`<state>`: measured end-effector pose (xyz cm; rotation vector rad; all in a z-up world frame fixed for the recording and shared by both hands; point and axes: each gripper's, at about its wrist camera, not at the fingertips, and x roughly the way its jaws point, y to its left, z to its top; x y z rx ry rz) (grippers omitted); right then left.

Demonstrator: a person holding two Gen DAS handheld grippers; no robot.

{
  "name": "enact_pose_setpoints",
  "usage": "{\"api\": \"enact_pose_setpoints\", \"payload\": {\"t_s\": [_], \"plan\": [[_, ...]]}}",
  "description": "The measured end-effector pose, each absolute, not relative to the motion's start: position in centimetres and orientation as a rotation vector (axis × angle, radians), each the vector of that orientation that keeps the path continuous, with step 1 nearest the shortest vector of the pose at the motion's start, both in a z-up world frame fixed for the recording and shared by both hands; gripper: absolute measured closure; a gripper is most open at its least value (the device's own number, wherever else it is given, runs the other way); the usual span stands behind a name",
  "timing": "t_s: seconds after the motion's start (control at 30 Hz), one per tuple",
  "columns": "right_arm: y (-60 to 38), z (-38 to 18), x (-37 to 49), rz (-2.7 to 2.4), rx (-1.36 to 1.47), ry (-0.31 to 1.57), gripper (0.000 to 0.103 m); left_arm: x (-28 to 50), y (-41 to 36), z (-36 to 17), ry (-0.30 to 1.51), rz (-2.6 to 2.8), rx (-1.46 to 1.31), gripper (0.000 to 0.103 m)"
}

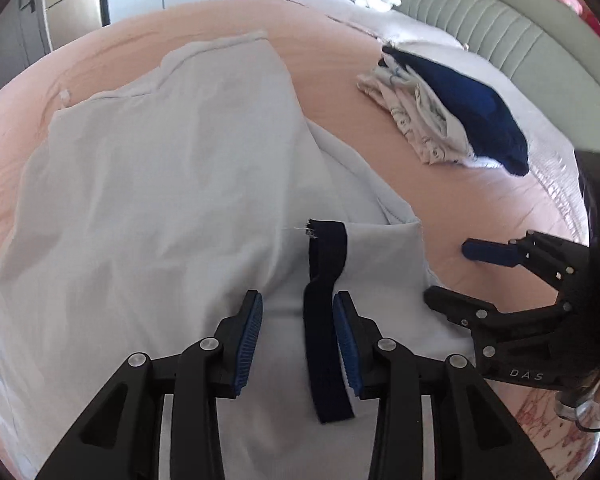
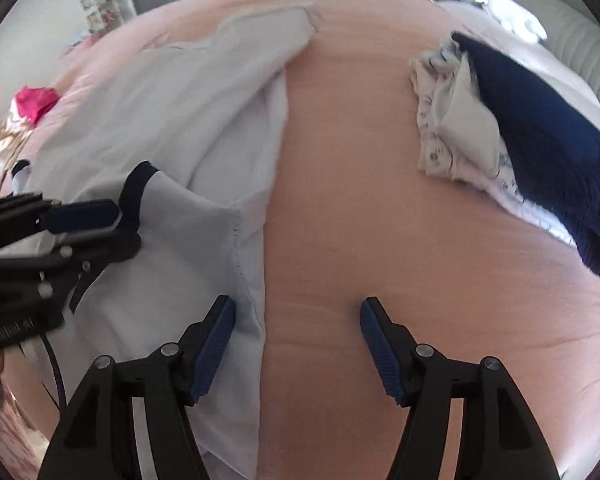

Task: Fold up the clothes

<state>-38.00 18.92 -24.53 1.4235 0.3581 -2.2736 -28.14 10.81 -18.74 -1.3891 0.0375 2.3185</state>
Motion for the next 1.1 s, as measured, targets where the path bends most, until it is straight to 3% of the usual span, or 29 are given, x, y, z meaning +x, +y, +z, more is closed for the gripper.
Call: {"api": "enact_pose_setpoints", "payload": {"t_s": [0.07, 0.13, 0.53, 0.63, 0.7, 0.77, 0.87, 0.97, 1.1], "plan": [[20.3, -24.0, -37.1, -2.301, 1.455, 0.380, 0.036, -26.5, 8.9, -17.7, -0.038, 2.315, -1.335, 0.065], [20.0, -23.7, -36.2, -2.302, 1.453, 0.341, 0.036, -25.2, 7.6, -18.3, -0.120, 2.299, -1.324, 0.042], [17.7, -21.1, -30.9, -2.308, 1.411, 0.136, 0.036, -20.3, 0.5, -18.4, -0.319, 2.313, -1.358, 0.040], [15.8, -21.9, -29.2, -2.292, 1.419, 0.347, 0.027, -21.0, -0.4, -20.1, -0.297, 2.229, -1.447, 0.041], [15.3, -23.2, -28.1, -2.260, 1.464, 0.527, 0.027, -20.9, -1.0, -20.2, -0.254, 2.165, -1.446, 0.040], [16.2, -22.5, -27.5, -2.280, 1.456, 0.492, 0.027, -20.3, -1.9, -19.1, -0.191, 2.198, -1.417, 0.040], [16.9, -19.7, -27.4, -2.315, 1.404, 0.330, 0.027, -19.4, -5.7, -18.5, -0.367, 2.284, -1.303, 0.040], [15.4, -17.9, -27.4, -2.341, 1.293, 0.316, 0.027, -19.8, -8.1, -19.3, -0.514, 2.339, -1.333, 0.040], [12.4, -22.6, -29.7, -2.205, 1.525, 0.427, 0.027, -19.5, -10.4, -19.7, -0.481, 2.415, -1.396, 0.040]]}}
